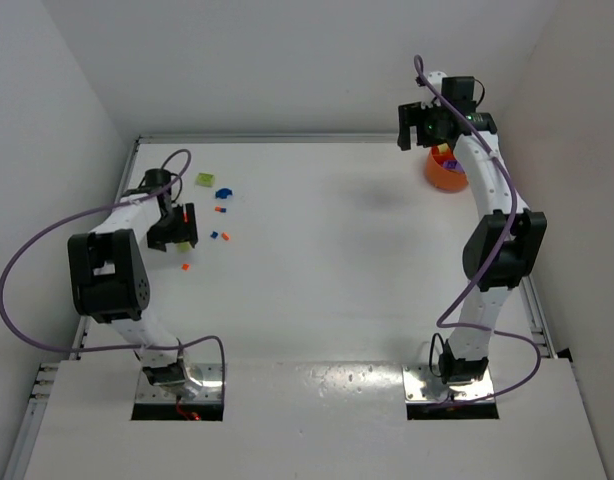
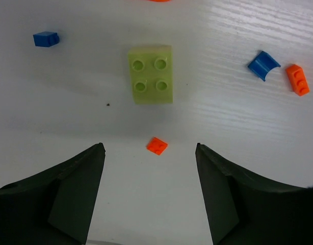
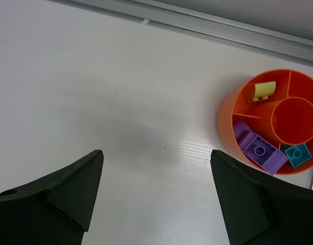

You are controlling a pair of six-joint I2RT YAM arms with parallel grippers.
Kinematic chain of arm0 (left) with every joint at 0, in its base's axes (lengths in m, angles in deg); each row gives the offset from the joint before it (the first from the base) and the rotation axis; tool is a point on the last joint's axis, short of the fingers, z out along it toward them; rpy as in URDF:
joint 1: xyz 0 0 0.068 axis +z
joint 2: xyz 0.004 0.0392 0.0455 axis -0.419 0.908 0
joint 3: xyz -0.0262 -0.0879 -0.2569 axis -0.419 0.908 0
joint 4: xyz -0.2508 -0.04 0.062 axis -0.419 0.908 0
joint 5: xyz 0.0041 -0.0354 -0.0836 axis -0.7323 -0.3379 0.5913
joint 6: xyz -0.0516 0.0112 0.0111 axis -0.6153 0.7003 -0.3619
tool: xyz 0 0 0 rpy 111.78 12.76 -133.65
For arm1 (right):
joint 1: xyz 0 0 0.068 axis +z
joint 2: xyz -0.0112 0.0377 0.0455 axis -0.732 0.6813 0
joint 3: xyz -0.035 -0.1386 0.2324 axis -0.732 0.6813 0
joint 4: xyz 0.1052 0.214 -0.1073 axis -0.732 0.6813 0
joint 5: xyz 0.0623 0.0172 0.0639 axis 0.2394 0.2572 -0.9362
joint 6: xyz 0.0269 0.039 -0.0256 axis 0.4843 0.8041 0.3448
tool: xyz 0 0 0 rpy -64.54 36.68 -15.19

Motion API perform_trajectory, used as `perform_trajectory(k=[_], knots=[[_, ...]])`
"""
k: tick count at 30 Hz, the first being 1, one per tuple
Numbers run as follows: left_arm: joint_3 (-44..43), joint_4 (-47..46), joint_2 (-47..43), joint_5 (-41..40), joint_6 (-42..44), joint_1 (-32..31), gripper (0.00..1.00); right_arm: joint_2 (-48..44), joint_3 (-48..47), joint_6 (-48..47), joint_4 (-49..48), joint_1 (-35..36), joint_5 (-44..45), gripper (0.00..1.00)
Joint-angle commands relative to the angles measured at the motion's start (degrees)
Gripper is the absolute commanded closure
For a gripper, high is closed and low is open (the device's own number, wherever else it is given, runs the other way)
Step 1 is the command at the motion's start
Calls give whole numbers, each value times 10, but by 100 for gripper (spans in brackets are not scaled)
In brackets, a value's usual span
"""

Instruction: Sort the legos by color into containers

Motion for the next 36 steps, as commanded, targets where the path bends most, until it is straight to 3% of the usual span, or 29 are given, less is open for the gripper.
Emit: perform_trajectory(k=[1, 9, 21, 27, 31, 32, 36], knots=[[-2, -43, 13, 9, -42, 8, 24, -7, -27, 6, -13, 4, -12, 14], [-2, -88, 65, 21, -35, 8, 33, -12, -21, 6, -13, 9, -7, 14], [9, -134, 95, 15, -24, 13, 54, -12, -21, 1, -13, 9, 4, 14], [26, -158, 90, 32, 8, 13, 61, -12, -10, 11, -6, 9, -46, 14], [37, -173, 38, 126, 60, 24, 70, -12, 13, 42, 13, 14, -153, 14], [43, -179, 19, 199, 70, 31, 70, -18, 20, 51, 13, 14, -202, 14], [35, -171, -49, 340, 116, 23, 70, -34, 81, 135, -18, 27, -316, 17]])
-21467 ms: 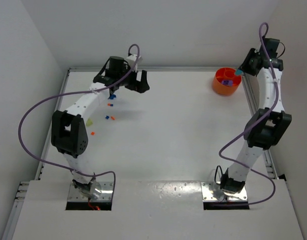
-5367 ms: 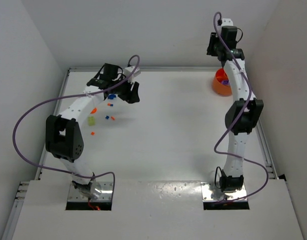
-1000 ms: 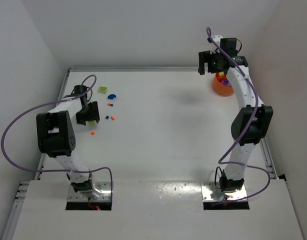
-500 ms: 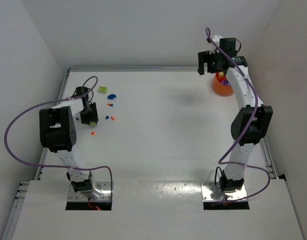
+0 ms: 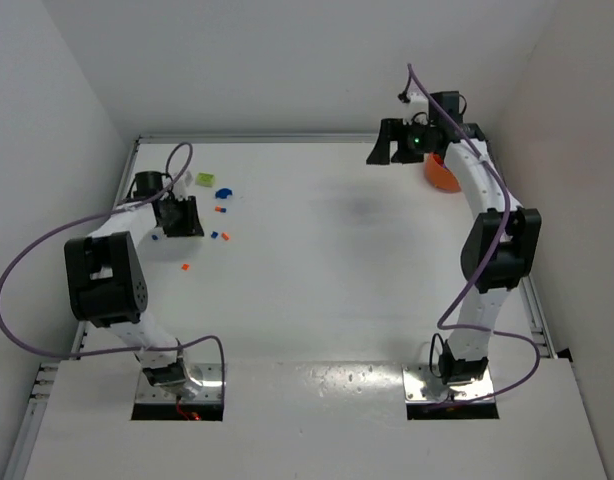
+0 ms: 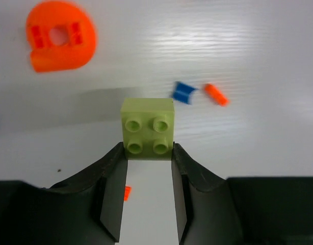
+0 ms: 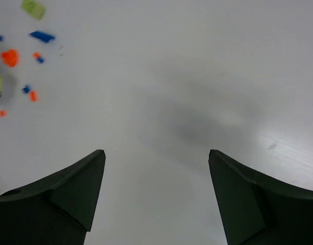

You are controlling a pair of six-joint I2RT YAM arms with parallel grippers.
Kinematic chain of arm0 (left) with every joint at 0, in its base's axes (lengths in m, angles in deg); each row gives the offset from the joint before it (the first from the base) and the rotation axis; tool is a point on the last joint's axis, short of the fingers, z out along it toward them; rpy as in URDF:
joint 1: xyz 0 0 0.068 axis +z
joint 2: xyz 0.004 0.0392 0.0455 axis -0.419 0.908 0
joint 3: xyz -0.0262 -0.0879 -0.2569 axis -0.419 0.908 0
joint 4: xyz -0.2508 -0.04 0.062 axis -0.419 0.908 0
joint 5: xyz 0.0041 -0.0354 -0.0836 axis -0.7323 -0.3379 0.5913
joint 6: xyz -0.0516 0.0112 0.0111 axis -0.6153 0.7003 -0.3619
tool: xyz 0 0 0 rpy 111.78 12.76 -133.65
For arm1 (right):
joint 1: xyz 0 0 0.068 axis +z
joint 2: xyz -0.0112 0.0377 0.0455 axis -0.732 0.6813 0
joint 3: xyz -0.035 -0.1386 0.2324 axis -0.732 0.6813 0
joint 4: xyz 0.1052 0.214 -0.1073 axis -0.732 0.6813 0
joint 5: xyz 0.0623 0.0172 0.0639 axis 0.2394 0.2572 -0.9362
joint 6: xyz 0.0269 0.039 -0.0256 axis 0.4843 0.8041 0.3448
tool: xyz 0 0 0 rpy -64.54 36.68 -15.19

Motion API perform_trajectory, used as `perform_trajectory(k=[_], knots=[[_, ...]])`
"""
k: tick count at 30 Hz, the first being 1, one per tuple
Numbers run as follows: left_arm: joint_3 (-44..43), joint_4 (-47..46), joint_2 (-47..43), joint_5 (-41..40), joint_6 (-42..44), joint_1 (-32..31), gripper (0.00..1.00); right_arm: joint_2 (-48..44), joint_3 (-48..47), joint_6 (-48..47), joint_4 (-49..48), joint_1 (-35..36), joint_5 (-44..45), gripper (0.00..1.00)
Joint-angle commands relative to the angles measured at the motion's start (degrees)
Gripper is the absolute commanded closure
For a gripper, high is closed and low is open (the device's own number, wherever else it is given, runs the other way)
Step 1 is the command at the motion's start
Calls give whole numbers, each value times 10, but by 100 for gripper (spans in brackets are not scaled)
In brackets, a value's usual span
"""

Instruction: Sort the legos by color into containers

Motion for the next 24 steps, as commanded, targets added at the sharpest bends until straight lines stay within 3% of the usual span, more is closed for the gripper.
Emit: perform_trajectory(k=[1, 5, 9, 14, 24], knots=[[-27, -20, -81, 183, 61, -18, 70, -35, 42, 106, -37, 17, -164, 18], [-46, -14, -122, 303, 75, -72, 70, -28, 48, 176, -76, 46, -232, 20], [-57, -14, -137, 329, 101, -143, 70, -1, 26, 214, -104, 77, -256, 21], [-68, -14, -143, 303, 125, -220, 70, 37, 2, 265, -148, 116, -290, 21], [-90, -61, -137, 219, 125, -285, 70, 67, 12, 327, -194, 164, -347, 21]])
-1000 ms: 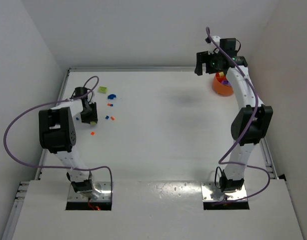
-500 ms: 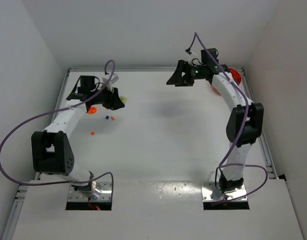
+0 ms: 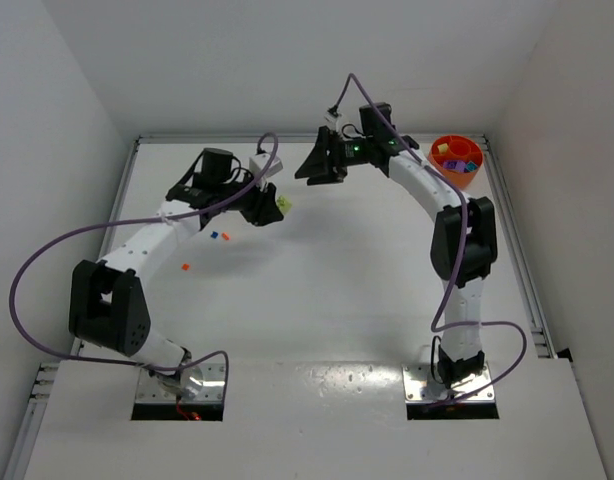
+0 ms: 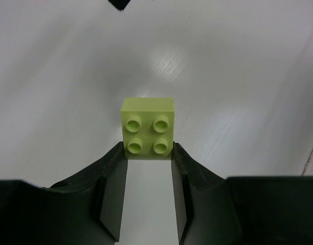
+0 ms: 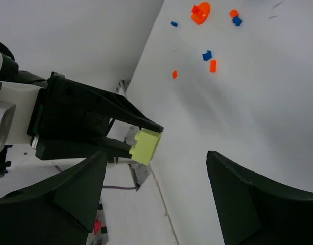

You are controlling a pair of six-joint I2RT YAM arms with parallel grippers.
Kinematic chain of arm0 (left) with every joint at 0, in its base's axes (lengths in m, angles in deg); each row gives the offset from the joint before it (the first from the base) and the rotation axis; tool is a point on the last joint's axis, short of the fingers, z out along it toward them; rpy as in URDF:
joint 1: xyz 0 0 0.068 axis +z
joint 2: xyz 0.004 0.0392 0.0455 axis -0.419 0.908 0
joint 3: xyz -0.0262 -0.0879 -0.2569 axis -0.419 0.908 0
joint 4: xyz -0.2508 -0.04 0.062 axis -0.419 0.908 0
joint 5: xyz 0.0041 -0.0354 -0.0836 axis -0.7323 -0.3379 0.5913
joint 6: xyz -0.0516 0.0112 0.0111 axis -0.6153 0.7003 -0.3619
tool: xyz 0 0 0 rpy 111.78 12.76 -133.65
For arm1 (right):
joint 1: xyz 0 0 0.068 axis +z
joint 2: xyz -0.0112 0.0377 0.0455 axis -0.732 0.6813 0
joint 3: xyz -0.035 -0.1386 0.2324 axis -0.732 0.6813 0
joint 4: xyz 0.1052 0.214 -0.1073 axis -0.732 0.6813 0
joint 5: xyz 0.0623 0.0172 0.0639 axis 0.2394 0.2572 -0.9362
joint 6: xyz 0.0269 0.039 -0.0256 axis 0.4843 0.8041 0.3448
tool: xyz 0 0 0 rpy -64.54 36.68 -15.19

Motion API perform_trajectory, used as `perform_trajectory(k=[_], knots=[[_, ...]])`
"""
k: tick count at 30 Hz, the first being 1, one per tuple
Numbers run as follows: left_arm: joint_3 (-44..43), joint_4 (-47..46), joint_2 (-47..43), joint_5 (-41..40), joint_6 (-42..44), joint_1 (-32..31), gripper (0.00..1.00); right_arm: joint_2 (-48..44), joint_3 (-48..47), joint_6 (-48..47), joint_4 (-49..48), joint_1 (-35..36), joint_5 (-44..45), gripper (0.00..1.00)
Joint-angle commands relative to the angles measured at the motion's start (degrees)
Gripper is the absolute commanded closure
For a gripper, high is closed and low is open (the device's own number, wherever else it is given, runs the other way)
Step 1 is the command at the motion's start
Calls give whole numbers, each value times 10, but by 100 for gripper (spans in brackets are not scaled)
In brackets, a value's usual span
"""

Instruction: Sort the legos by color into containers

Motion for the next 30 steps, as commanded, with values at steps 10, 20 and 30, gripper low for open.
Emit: perform_trajectory(k=[10, 20, 30], knots=[[-20, -68, -9, -35, -14, -39, 70, 11, -4, 51, -66, 30, -70, 21], [-32, -79, -4, -52, -9, -44, 70, 11, 26, 57, -66, 36, -78, 24], [-37, -95, -4, -70, -15, -44, 70, 17, 21, 46, -66, 46, -78, 36]])
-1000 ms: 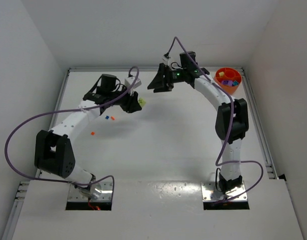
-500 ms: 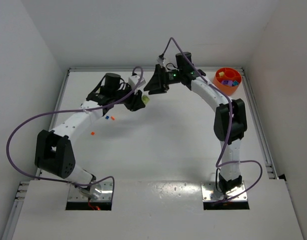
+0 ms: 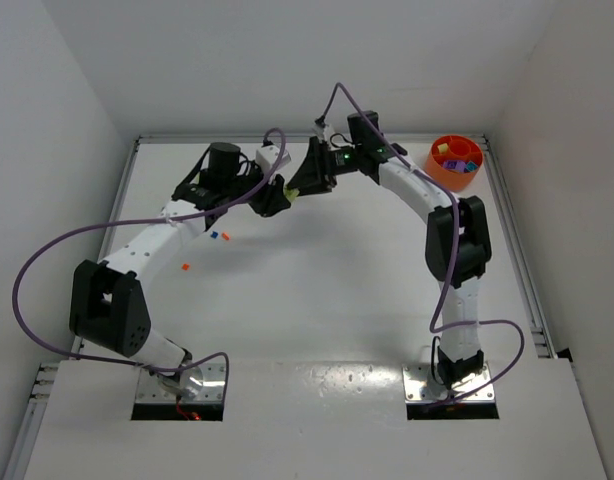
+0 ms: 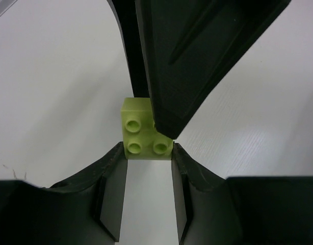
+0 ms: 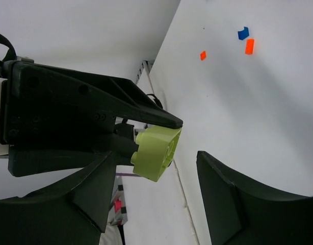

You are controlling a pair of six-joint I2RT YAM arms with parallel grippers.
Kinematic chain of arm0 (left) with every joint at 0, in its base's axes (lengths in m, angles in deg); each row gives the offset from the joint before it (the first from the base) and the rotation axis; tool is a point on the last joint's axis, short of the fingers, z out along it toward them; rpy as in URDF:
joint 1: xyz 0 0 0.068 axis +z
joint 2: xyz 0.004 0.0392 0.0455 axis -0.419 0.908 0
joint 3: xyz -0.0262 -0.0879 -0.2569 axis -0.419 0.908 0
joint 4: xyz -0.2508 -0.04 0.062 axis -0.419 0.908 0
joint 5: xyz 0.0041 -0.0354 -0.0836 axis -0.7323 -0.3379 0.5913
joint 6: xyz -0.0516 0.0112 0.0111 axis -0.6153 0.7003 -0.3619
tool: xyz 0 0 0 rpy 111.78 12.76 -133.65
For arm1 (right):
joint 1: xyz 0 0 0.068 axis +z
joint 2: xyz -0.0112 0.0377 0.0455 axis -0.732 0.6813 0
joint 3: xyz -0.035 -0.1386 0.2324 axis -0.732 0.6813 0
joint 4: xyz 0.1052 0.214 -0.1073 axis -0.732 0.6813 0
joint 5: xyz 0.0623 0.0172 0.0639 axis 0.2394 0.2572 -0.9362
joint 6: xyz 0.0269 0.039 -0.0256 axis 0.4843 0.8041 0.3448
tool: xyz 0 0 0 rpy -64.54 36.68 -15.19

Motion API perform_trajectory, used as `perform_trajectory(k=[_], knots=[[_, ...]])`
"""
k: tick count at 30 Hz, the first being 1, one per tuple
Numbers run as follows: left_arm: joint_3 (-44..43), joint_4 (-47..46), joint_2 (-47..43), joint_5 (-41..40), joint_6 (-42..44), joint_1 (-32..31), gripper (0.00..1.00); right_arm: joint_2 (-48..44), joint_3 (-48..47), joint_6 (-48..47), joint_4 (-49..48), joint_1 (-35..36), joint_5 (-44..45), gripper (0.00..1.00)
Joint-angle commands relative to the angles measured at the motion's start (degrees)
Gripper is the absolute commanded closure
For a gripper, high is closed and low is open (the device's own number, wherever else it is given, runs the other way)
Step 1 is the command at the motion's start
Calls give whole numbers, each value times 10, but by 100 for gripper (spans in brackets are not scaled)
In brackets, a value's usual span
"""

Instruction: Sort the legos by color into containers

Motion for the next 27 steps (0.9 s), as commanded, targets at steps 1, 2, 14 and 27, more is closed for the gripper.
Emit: perform_trajectory(k=[1, 2, 14, 27], knots=[[-22, -31, -4, -7, -1, -6, 70, 4, -6, -6, -20, 11, -23, 36], [-28, -31, 2, -12, -1, -6, 70, 9, -6, -6, -20, 17, -23, 36], [-34, -31, 7, -2, -6, -6, 70, 21, -23, -6, -20, 28, -18, 60], [-11, 5, -16, 13, 0, -6, 33, 8, -72, -108, 56, -5, 82, 100]])
